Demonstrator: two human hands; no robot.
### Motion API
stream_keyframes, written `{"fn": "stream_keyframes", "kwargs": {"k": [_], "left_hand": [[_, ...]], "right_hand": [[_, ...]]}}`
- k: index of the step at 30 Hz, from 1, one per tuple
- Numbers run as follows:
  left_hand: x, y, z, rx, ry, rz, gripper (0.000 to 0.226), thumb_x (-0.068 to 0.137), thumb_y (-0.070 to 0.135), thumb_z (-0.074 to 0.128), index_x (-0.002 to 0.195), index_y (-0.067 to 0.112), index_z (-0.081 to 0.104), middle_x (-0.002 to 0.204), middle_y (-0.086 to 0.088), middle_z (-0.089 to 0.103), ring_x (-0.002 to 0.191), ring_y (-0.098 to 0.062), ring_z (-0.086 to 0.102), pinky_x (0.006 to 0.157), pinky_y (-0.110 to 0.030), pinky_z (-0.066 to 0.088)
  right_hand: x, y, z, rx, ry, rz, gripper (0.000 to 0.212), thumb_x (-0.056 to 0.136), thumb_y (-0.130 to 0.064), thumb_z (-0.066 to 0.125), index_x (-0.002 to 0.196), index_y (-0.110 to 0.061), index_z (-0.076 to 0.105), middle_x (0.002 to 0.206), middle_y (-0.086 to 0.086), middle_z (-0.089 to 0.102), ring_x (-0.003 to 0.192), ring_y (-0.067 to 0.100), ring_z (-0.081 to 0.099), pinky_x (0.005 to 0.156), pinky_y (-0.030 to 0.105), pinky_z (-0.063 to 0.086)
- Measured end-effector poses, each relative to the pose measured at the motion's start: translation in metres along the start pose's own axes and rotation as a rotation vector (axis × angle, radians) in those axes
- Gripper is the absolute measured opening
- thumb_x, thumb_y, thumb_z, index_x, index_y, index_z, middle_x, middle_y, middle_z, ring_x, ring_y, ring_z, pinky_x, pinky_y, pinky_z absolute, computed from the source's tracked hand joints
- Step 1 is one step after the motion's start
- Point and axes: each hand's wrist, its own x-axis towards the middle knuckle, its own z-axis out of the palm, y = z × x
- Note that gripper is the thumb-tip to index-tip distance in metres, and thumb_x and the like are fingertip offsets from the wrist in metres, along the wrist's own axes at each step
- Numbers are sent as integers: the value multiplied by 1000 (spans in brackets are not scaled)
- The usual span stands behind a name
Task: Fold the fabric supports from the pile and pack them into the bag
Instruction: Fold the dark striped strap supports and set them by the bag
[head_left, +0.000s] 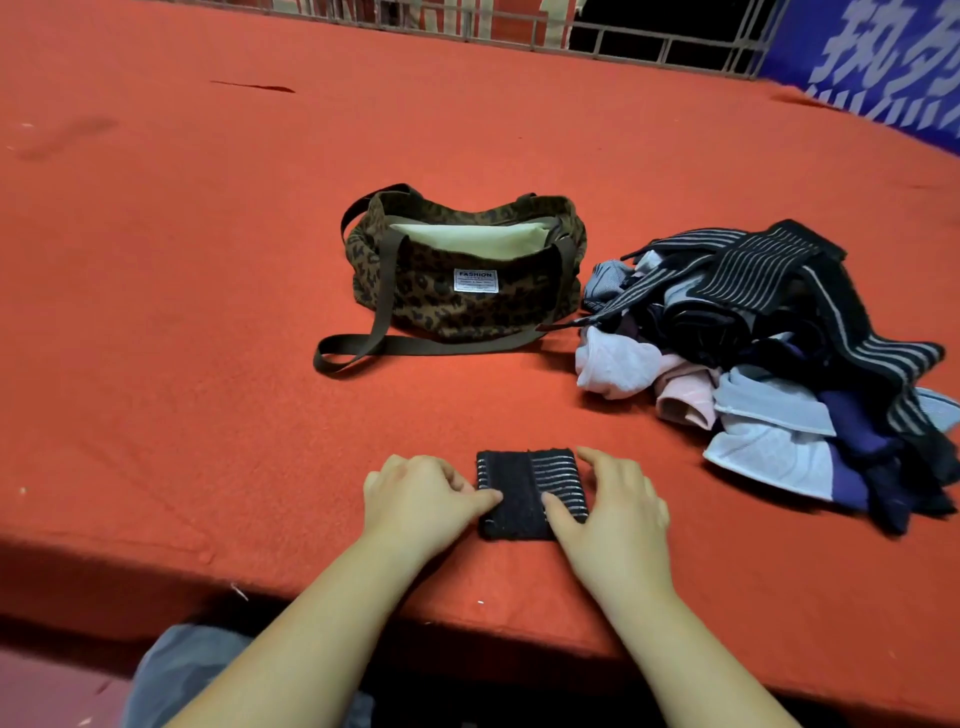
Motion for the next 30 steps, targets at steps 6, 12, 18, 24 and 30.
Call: {"fn": "stream_keyframes", "kwargs": {"k": [6, 12, 18, 24, 30], "left_hand": [[2, 9, 1, 87, -74, -30, 40, 73, 58, 64, 58, 23, 52, 90, 9, 68, 105, -21, 54, 89, -34, 33], [19, 0, -13, -108, -8, -113, 29, 74, 49, 65, 63, 22, 61, 71, 11, 67, 94, -19, 61, 91, -32, 39], [70, -23, -52, -116, 111, -259, 33, 78, 47, 63, 59, 21, 58, 85, 4, 71, 102, -24, 60, 91, -34, 40], [111, -33, -52, -107, 130, -312, 26, 77, 44, 60, 62, 23, 57, 91, 2, 72, 103, -24, 59, 86, -34, 35], [109, -42, -25, 23, 448, 28, 21, 72, 22, 73, 89, 18, 61, 98, -5, 62, 93, -29, 59, 79, -40, 45]], "right_hand": [[6, 1, -5, 233, -170, 119, 42, 78, -30, 71, 115, -26, 53, 79, -13, 58, 87, 14, 60, 91, 37, 42], [22, -24, 10, 466, -106, 56, 39, 79, -14, 72, 105, -25, 44, 68, -7, 55, 64, 10, 56, 64, 28, 43], [68, -70, 40, 484, -166, -30, 40, 81, -10, 59, 114, -22, 41, 80, -9, 54, 79, 23, 59, 74, 37, 47], [100, -85, 67, 388, -194, -102, 44, 84, -6, 54, 125, -21, 50, 117, 5, 49, 103, 26, 55, 91, 35, 43], [93, -79, 80, 16, -114, -294, 40, 77, -29, 41, 100, -21, 72, 110, 1, 67, 94, 24, 65, 76, 38, 54]]}}
